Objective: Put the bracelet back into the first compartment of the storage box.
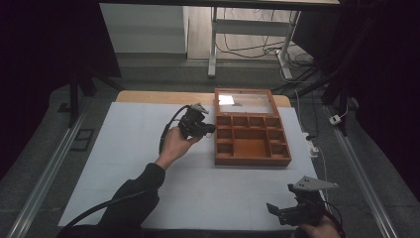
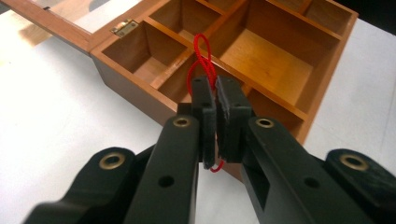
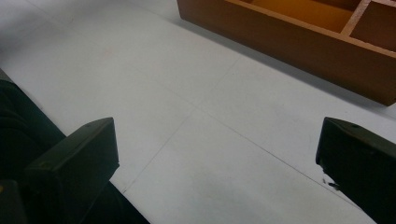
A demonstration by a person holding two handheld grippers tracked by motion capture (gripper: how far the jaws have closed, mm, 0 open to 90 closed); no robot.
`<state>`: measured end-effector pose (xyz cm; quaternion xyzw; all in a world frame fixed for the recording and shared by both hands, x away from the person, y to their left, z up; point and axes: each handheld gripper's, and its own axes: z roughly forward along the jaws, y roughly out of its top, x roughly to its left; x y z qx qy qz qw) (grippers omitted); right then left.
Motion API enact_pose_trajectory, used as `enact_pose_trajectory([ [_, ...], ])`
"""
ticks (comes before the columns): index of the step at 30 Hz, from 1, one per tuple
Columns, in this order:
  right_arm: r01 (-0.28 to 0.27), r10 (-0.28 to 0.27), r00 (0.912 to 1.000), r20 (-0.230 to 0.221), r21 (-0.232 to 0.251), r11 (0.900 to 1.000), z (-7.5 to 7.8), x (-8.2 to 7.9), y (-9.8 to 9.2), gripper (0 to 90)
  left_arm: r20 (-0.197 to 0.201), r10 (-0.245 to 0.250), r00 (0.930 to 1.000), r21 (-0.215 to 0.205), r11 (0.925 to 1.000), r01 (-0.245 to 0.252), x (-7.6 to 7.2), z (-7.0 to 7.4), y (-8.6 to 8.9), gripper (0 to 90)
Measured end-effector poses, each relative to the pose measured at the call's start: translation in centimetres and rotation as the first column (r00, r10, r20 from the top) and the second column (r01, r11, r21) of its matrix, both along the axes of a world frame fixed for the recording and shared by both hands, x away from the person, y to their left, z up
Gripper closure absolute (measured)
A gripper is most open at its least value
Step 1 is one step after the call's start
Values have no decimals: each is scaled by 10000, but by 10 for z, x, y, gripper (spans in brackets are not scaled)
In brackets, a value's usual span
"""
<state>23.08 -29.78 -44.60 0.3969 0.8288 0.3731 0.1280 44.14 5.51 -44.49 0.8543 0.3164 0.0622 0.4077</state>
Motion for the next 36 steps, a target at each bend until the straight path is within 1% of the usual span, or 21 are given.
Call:
enact_pose_trajectory([
  [6, -19, 19, 10000, -6, 8, 10000, 0, 0, 0, 0, -30, 111, 9999, -101, 9999, -111, 12, -2, -3, 863],
  [9, -23, 23, 10000, -11, 12, 10000, 0, 0, 0, 0, -103, 179, 9998, -268, 9995, -182, 18, -2, -4, 863],
  [13, -17, 17, 10000, -9, 26, 10000, 0, 0, 0, 0, -97, 138, 9999, -260, 9996, -140, 24, 0, -10, 863],
  [16, -28, 28, 10000, -11, 45, 10000, 0, 0, 0, 0, -32, 168, 9999, -354, 9992, -169, 27, 2, -15, 863],
  [19, -32, 32, 10000, -16, 53, 10000, 0, 0, -1, 0, 94, 170, 9998, -188, 9997, -168, 32, 5, -20, 863],
  [23, -56, 56, 10000, -13, 64, 10000, 0, 0, -1, 0, 142, 189, 9997, -37, 9998, -189, 39, 8, -26, 863],
  [25, -48, 48, 10000, -3, 80, 10000, 0, 0, -1, 0, 237, 221, 9995, 241, 9995, -227, 43, 10, -32, 862],
  [26, -58, 58, 10000, -13, 80, 10000, 0, 0, -1, 0, 256, 182, 9995, 291, 9994, -189, 45, 10, -35, 863],
  [27, -58, 58, 10000, -13, 85, 9999, 0, 0, -1, 0, 240, 194, 9995, 184, 9996, -198, 48, 11, -37, 863],
  [29, -70, 70, 10000, 9, 85, 9999, 0, 0, -1, 0, 109, 275, 9996, -199, 9994, -273, 52, 11, -39, 863],
  [30, -67, 67, 10000, 16, 64, 10000, 0, -1, -1, 0, 63, 314, 9995, -254, 9992, -312, 54, 10, -40, 863],
  [32, -79, 79, 10000, 9, 157, 9998, 0, 0, -2, 0, 152, 335, 9993, 5, 9994, -335, 57, 10, -44, 863],
  [33, -79, 79, 10000, 9, 157, 9998, 0, 0, -2, 0, 178, 344, 9992, 69, 9994, -345, 58, 10, -45, 863],
  [35, -66, 67, 10000, -11, 192, 9998, 0, 0, -2, 0, 137, 385, 9992, 33, 9993, -385, 61, 10, -46, 862],
  [36, -62, 63, 10000, -21, 206, 9998, 0, 0, -3, 0, 164, 398, 9991, 110, 9991, -400, 62, 10, -47, 862],
])
